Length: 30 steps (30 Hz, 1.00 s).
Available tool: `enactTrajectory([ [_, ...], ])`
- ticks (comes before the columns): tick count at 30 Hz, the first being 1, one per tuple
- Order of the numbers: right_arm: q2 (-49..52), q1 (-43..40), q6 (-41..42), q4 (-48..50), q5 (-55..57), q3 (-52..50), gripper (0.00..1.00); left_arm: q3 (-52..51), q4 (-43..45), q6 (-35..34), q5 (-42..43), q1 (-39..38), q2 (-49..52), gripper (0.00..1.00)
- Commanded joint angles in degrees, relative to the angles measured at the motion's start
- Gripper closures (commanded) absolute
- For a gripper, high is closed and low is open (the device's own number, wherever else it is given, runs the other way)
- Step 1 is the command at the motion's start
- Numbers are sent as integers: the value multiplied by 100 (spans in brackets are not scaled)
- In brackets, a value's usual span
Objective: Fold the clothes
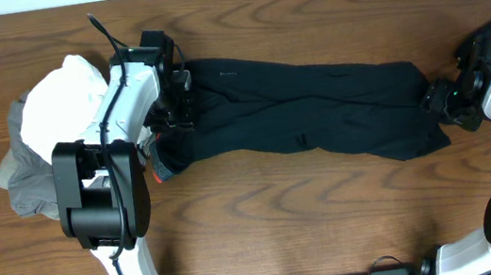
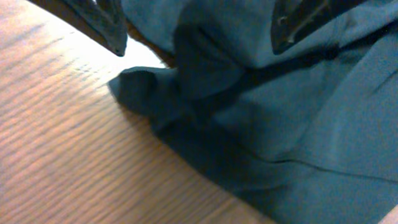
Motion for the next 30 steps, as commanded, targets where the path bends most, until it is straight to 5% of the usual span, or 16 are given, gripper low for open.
enactTrajectory([
  [1, -17, -20, 72, -52, -280, 4, 36, -105, 103, -31, -278, 24, 28, 51],
  [5, -17, -20, 55, -92, -391, -52, 61, -190, -59, -33, -278, 17, 28, 91],
  [9, -50, -76, 28, -254, -378, -22, 98, -166, -258, -101, -278, 20, 22, 94],
  [27, -1899, -1606, 31, -1880, 1217, 1139, 92, -81, -1169, -96, -280, 20, -179, 94],
  [29, -1895, -1602, 33, -1998, 1255, 1137, 77, -81, -1305, -98, -275, 20, -179, 87],
  [30, -1888, -1602, 37, -2011, 1252, 1137, 58, -81, -1360, -98, -275, 20, -179, 79],
])
